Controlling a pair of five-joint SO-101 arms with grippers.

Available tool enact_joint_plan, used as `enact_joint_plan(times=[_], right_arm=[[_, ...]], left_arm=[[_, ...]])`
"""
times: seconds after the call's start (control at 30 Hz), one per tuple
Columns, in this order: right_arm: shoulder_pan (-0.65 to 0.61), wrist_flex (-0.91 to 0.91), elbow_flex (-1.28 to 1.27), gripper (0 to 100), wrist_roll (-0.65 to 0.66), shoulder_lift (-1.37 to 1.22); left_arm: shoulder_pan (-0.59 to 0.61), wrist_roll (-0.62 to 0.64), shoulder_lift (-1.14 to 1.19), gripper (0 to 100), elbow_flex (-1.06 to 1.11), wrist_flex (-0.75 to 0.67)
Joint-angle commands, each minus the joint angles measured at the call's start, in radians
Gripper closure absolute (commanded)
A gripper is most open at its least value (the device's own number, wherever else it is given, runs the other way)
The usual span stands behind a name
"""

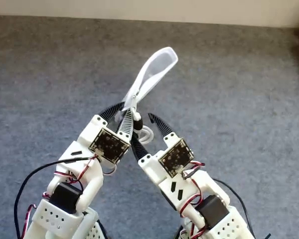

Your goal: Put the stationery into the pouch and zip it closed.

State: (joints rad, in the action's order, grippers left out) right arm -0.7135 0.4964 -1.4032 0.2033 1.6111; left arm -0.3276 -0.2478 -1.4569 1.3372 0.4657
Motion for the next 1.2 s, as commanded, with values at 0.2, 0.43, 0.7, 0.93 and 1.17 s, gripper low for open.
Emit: enact_joint_plan(times=[0.2, 0.43, 0.7, 0.93, 1.17], right_arm=[[0.081, -0.157, 0.038, 82.8, 0.009, -0.252], [0.084, -0.159, 0.061, 82.9, 0.008, -0.266], [0.084, -0.156, 0.088, 82.9, 0.008, -0.249], [0.084, -0.137, 0.054, 84.4, 0.008, 0.010], [0.084, -0.136, 0.036, 87.4, 0.014, -0.036]], left_arm=[[0.012, -0.003, -0.018, 99, -0.013, 0.002], [0.016, -0.003, -0.021, 99, -0.012, 0.003], [0.018, -0.006, -0.021, 99, -0.012, 0.003], [0.018, -0.008, -0.021, 99, -0.012, 0.003], [0.018, -0.008, -0.021, 99, -0.012, 0.002]])
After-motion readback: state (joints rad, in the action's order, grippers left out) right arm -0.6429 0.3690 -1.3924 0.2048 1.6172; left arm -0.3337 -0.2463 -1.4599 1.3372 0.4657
